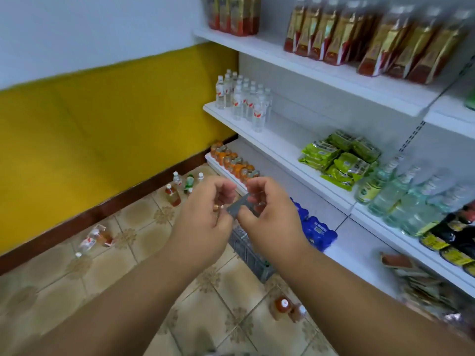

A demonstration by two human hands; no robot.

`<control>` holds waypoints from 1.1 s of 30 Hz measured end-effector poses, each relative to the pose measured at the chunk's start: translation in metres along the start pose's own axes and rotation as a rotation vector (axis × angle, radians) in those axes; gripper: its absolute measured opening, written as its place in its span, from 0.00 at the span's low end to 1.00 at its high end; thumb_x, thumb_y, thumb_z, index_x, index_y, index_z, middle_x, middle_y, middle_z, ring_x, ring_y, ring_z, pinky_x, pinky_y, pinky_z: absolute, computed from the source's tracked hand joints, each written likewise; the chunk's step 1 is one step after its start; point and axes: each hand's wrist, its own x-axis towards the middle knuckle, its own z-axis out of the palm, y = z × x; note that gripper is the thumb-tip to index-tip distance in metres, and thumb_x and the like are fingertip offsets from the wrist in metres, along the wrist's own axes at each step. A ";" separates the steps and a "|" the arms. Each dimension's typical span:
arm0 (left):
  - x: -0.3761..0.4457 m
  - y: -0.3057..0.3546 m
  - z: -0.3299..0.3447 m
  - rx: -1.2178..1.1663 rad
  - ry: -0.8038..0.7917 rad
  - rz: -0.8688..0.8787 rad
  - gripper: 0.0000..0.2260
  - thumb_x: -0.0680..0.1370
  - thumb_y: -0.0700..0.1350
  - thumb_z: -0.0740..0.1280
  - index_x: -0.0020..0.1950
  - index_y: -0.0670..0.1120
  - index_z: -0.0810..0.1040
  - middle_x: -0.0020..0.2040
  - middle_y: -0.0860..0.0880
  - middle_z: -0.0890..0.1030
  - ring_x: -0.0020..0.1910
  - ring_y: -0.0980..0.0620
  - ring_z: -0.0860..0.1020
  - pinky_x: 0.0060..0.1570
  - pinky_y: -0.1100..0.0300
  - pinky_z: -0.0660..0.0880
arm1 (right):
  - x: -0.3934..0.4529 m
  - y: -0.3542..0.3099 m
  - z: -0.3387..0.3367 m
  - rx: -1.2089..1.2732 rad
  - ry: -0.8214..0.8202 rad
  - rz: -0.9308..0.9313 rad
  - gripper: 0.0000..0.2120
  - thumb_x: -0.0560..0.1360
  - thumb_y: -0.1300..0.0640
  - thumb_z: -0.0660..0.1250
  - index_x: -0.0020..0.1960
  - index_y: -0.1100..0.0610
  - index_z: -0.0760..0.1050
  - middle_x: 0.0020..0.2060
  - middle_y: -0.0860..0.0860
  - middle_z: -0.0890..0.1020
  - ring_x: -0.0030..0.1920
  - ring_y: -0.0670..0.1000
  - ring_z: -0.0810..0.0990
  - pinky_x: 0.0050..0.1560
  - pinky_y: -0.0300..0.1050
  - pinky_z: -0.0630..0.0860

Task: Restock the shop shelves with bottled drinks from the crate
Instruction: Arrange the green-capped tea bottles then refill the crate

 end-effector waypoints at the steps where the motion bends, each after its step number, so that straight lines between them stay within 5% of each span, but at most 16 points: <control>1: 0.002 -0.011 -0.011 0.001 -0.010 -0.006 0.17 0.71 0.39 0.62 0.55 0.57 0.72 0.51 0.58 0.77 0.53 0.56 0.78 0.50 0.70 0.73 | 0.002 -0.005 0.014 0.002 -0.009 0.002 0.19 0.72 0.58 0.72 0.55 0.41 0.70 0.51 0.43 0.77 0.50 0.42 0.78 0.49 0.43 0.79; 12: 0.058 -0.079 -0.059 -0.108 -0.137 -0.021 0.21 0.74 0.33 0.63 0.55 0.60 0.72 0.52 0.56 0.77 0.54 0.59 0.77 0.51 0.70 0.73 | 0.056 -0.017 0.079 -0.042 0.111 0.067 0.17 0.71 0.61 0.71 0.57 0.47 0.74 0.48 0.47 0.79 0.47 0.44 0.78 0.45 0.37 0.75; 16: 0.086 -0.098 -0.034 -0.104 -0.179 -0.013 0.22 0.73 0.32 0.63 0.54 0.59 0.72 0.50 0.57 0.76 0.53 0.59 0.77 0.51 0.73 0.71 | 0.085 0.005 0.075 -0.060 0.134 0.101 0.17 0.69 0.57 0.69 0.53 0.41 0.71 0.46 0.42 0.78 0.45 0.38 0.77 0.42 0.27 0.69; 21: 0.135 -0.130 -0.001 -0.077 -0.262 -0.032 0.20 0.72 0.31 0.64 0.56 0.54 0.74 0.50 0.54 0.77 0.52 0.58 0.76 0.50 0.71 0.73 | 0.140 0.054 0.073 -0.066 0.101 0.189 0.16 0.71 0.60 0.70 0.53 0.43 0.72 0.44 0.44 0.78 0.43 0.41 0.77 0.40 0.29 0.68; 26: 0.196 -0.164 0.048 -0.053 -0.342 -0.051 0.23 0.72 0.31 0.63 0.50 0.61 0.70 0.48 0.55 0.76 0.51 0.60 0.75 0.48 0.73 0.72 | 0.201 0.111 0.091 -0.087 0.036 0.239 0.14 0.73 0.61 0.70 0.54 0.49 0.74 0.44 0.48 0.78 0.42 0.45 0.77 0.38 0.33 0.69; 33: 0.253 -0.257 0.150 -0.091 -0.565 -0.255 0.21 0.75 0.32 0.64 0.50 0.61 0.70 0.47 0.59 0.76 0.48 0.62 0.76 0.46 0.72 0.71 | 0.255 0.217 0.126 -0.115 0.152 0.435 0.13 0.73 0.62 0.70 0.54 0.49 0.74 0.45 0.46 0.77 0.43 0.42 0.75 0.42 0.33 0.70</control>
